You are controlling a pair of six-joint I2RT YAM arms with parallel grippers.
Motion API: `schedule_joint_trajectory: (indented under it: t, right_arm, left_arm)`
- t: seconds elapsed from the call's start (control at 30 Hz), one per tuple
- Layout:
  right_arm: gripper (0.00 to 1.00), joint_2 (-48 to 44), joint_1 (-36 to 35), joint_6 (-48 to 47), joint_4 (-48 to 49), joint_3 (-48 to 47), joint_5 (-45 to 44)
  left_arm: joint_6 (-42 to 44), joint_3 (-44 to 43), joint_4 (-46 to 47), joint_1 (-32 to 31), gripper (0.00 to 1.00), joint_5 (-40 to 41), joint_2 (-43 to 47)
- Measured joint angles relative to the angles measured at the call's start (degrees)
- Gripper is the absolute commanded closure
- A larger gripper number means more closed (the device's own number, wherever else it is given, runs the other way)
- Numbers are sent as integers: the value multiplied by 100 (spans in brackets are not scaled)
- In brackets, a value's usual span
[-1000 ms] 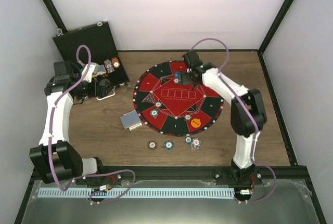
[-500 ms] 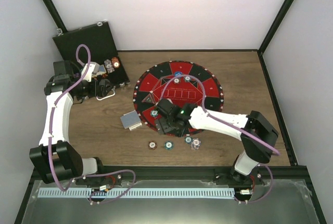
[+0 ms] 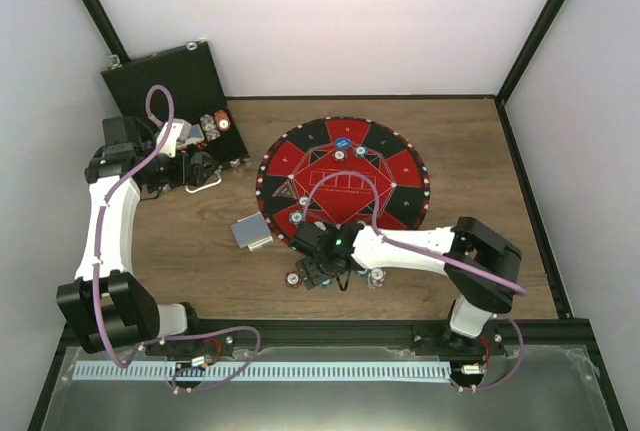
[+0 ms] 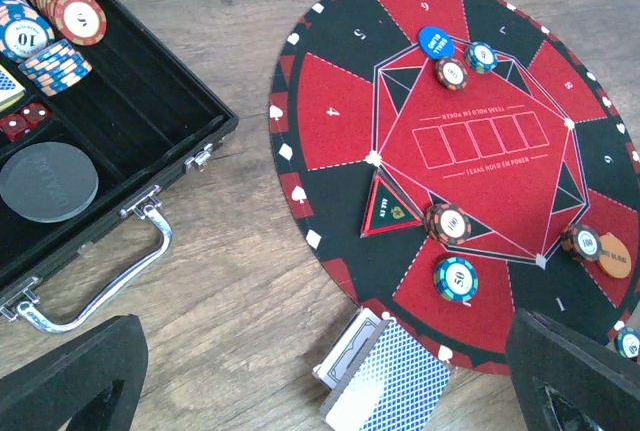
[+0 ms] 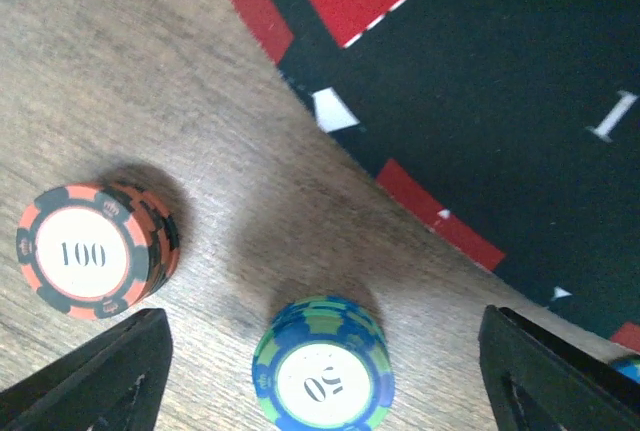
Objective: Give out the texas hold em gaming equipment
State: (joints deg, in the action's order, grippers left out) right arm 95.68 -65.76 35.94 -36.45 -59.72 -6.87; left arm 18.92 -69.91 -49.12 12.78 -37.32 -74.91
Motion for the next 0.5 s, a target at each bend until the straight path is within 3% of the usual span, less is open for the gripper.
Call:
schedule_joint_trajectory:
  t: [0.27,0.5]
  right_arm:
    - [27,214,-195,118,90,184,149]
    - [42,275,-195,127,90,190,162]
  left_arm:
    - [-2,0,0,0,0,0,0]
    - [-4,0,0,0,0,4,2]
